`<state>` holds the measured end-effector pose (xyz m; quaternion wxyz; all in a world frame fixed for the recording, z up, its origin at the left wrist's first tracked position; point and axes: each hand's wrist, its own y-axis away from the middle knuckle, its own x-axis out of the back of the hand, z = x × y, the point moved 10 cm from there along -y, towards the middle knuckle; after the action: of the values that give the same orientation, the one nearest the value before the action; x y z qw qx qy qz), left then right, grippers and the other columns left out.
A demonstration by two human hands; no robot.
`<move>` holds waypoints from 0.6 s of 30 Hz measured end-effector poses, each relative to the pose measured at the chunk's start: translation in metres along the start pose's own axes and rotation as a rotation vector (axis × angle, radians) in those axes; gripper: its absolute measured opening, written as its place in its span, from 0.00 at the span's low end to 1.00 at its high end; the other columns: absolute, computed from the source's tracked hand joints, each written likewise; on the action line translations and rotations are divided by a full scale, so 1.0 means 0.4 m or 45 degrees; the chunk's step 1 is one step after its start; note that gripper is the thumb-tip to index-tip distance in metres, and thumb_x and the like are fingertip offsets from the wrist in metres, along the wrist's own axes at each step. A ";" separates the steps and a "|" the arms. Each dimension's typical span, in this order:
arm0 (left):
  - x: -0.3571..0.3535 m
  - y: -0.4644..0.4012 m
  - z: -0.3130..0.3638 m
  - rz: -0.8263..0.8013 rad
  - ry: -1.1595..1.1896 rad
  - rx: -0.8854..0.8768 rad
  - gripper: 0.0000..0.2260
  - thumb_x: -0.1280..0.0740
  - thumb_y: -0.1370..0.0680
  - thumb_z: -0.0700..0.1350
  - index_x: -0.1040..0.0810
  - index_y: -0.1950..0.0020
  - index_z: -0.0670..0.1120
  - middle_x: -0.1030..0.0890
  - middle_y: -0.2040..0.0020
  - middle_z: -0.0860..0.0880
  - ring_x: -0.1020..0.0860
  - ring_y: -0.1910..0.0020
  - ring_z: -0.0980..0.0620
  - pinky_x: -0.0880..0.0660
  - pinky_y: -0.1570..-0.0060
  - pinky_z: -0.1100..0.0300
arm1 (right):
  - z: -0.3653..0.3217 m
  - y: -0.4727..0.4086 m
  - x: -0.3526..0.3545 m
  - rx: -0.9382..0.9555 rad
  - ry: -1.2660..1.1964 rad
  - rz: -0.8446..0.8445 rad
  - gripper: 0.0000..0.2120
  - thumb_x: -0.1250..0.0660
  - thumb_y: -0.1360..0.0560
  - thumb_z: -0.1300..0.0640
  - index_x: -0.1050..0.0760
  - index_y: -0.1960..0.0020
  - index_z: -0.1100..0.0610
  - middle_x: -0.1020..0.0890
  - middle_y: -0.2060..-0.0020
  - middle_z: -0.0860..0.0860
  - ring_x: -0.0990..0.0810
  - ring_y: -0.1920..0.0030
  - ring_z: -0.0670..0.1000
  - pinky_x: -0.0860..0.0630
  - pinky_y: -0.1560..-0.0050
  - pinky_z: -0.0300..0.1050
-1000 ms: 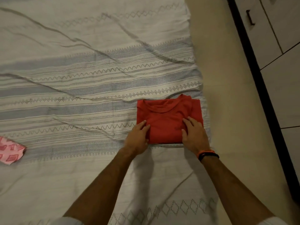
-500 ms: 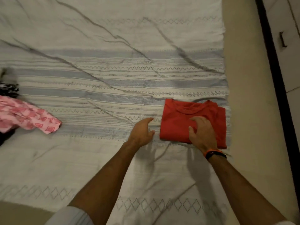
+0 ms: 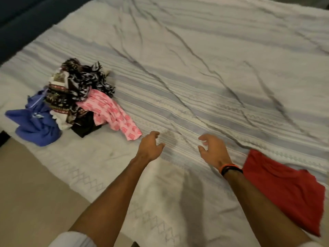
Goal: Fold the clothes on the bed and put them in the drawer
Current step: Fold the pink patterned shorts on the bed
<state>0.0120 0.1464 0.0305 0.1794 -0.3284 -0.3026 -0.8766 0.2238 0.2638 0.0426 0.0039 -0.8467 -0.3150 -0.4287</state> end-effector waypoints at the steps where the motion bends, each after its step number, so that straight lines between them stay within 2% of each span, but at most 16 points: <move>1: 0.047 -0.013 -0.032 0.032 0.022 0.026 0.25 0.30 0.22 0.46 0.31 0.28 0.42 0.24 0.32 0.44 0.24 0.36 0.46 0.28 0.36 0.55 | -0.052 -0.027 -0.026 0.022 0.006 -0.026 0.16 0.32 0.23 0.59 0.24 0.36 0.57 0.21 0.40 0.54 0.21 0.45 0.53 0.25 0.42 0.46; 5: 0.223 -0.079 -0.172 0.120 0.104 0.111 0.23 0.29 0.22 0.45 0.30 0.29 0.41 0.23 0.33 0.44 0.24 0.37 0.45 0.29 0.38 0.56 | -0.253 -0.145 -0.151 0.064 -0.015 -0.118 0.17 0.31 0.23 0.59 0.25 0.35 0.57 0.21 0.40 0.54 0.20 0.43 0.53 0.24 0.40 0.47; 8: 0.346 -0.140 -0.277 0.207 0.122 0.163 0.21 0.30 0.22 0.44 0.28 0.31 0.41 0.24 0.33 0.43 0.24 0.36 0.44 0.28 0.36 0.53 | -0.397 -0.238 -0.258 0.114 -0.019 -0.178 0.18 0.31 0.23 0.59 0.26 0.34 0.56 0.21 0.38 0.54 0.21 0.41 0.53 0.23 0.38 0.50; 11: 0.465 -0.212 -0.377 0.336 0.081 0.184 0.14 0.30 0.23 0.43 0.25 0.38 0.43 0.23 0.41 0.43 0.24 0.41 0.45 0.27 0.37 0.50 | -0.526 -0.334 -0.361 0.167 0.045 -0.210 0.18 0.31 0.24 0.57 0.26 0.35 0.56 0.21 0.38 0.53 0.21 0.43 0.53 0.24 0.40 0.49; 13: 0.534 -0.285 -0.466 0.414 -0.055 0.195 0.21 0.29 0.24 0.45 0.27 0.33 0.44 0.29 0.33 0.42 0.28 0.35 0.43 0.30 0.34 0.49 | -0.607 -0.414 -0.450 0.194 0.086 -0.251 0.19 0.30 0.24 0.56 0.25 0.35 0.57 0.20 0.39 0.54 0.20 0.44 0.54 0.24 0.41 0.48; 15: 0.558 -0.345 -0.523 0.390 -0.208 0.192 0.29 0.27 0.25 0.49 0.33 0.26 0.48 0.39 0.26 0.41 0.35 0.29 0.39 0.34 0.31 0.44 | -0.663 -0.461 -0.516 0.239 0.144 -0.302 0.20 0.31 0.25 0.54 0.26 0.34 0.57 0.21 0.38 0.56 0.21 0.43 0.56 0.25 0.41 0.51; 16: 0.563 -0.378 -0.551 0.352 -0.269 0.204 0.33 0.27 0.26 0.51 0.37 0.24 0.51 0.43 0.24 0.41 0.38 0.28 0.38 0.35 0.30 0.42 | -0.684 -0.487 -0.560 0.263 0.200 -0.349 0.24 0.31 0.25 0.52 0.29 0.31 0.57 0.23 0.36 0.57 0.22 0.40 0.58 0.26 0.39 0.52; 18: 0.565 -0.441 -0.595 0.264 -0.404 0.225 0.41 0.25 0.28 0.57 0.45 0.21 0.57 0.49 0.25 0.41 0.41 0.28 0.36 0.35 0.31 0.39 | -0.720 -0.535 -0.657 0.311 0.321 -0.474 0.36 0.30 0.25 0.46 0.40 0.23 0.54 0.31 0.28 0.58 0.29 0.32 0.60 0.31 0.33 0.54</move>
<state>-0.3524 0.0986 -0.0309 0.2468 -0.4748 -0.3673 -0.7607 -0.2136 0.2162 -0.0232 0.0663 -0.7072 -0.5121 -0.4829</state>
